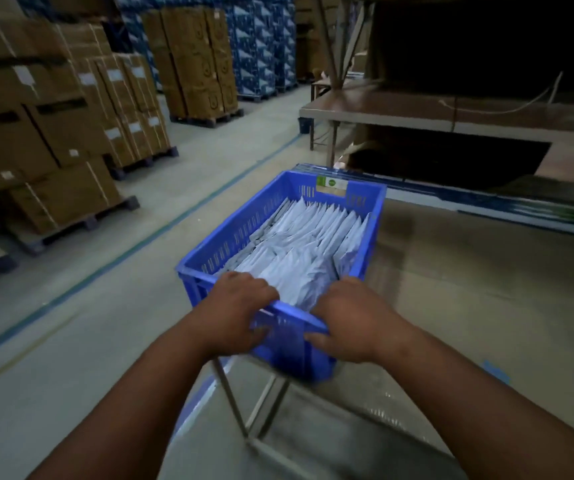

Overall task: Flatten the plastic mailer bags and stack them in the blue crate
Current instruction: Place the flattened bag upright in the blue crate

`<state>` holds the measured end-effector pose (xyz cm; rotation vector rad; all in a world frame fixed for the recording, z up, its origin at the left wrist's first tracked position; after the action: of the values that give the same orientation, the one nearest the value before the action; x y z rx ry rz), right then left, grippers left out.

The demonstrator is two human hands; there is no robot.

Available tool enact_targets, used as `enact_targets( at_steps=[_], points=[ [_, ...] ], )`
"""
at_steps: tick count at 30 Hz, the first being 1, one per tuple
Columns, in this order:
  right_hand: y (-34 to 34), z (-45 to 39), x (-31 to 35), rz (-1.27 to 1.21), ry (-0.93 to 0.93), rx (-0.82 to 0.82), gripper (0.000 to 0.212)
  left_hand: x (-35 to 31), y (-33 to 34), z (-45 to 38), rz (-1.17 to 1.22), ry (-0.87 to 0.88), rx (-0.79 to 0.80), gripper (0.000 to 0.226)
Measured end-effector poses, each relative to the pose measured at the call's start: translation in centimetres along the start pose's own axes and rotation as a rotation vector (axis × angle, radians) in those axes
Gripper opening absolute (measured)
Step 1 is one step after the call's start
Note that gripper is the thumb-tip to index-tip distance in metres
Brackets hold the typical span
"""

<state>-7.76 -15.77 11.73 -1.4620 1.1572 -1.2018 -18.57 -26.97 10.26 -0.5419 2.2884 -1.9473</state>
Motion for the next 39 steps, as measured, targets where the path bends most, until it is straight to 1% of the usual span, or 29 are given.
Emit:
enact_targets(
  at_steps=[3,5,8,10,13,15,17,19,22,28,31,35,39],
  points=[
    [-0.3,2.6,-0.5,0.001,0.089,-0.025,0.034,-2.4,0.7,-1.3,-0.097,-0.037,-0.018,0.028],
    [-0.9,4.5,-1.5,0.004,0.162,-0.026,0.035,-4.2,0.7,-2.7,-0.126,-0.050,0.003,0.025],
    [-1.7,6.8,-4.0,0.044,0.263,0.010,0.037,-7.1,0.6,-5.0,-0.147,-0.043,0.049,0.025],
    [-1.4,7.6,-6.2,0.023,0.349,0.049,0.038,-8.2,0.6,-6.7,-0.143,-0.027,0.073,0.025],
    [-0.6,8.0,-8.4,-0.060,0.477,0.090,0.039,-7.8,0.6,-8.2,-0.105,-0.014,0.165,0.023],
    [-0.2,7.9,-8.8,-0.084,0.515,0.079,0.040,-5.7,0.9,-8.4,-0.162,-0.062,0.264,0.023],
    [-0.1,7.8,-8.4,-0.083,0.515,0.059,0.039,-3.3,1.3,-7.8,-0.235,-0.121,0.308,0.019],
    [0.0,7.8,-8.1,-0.097,0.507,0.041,0.037,-2.3,1.3,-7.1,-0.234,-0.141,0.298,0.015],
    [0.4,8.2,-7.8,-0.139,0.569,0.017,0.030,-2.4,1.1,-6.3,-0.201,-0.120,0.253,0.019],
    [1.3,9.3,-6.1,-0.134,0.625,0.035,0.035,-2.7,1.1,-3.8,-0.200,-0.069,0.263,0.024],
    [1.2,9.7,-4.5,-0.132,0.650,0.041,0.035,-2.7,0.7,-2.7,-0.198,-0.058,0.202,0.023],
    [1.2,10.2,-3.1,-0.113,0.663,0.038,0.039,-3.1,0.8,-1.7,-0.213,-0.020,0.194,0.027],
    [1.1,10.2,-2.0,-0.098,0.683,0.013,0.034,-2.7,0.9,-1.4,-0.214,-0.003,0.147,0.030]
  ],
)
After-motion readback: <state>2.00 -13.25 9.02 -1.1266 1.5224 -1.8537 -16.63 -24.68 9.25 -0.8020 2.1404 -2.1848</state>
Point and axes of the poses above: each hand's wrist, its own z-axis away from the middle knuckle, its own y-axis out of the palm, x = y × z, the point moved 9 cm from there along -z, towards the middle knuckle, and after that the axes turned 12 degrees about -z, right-handed, at the moved point
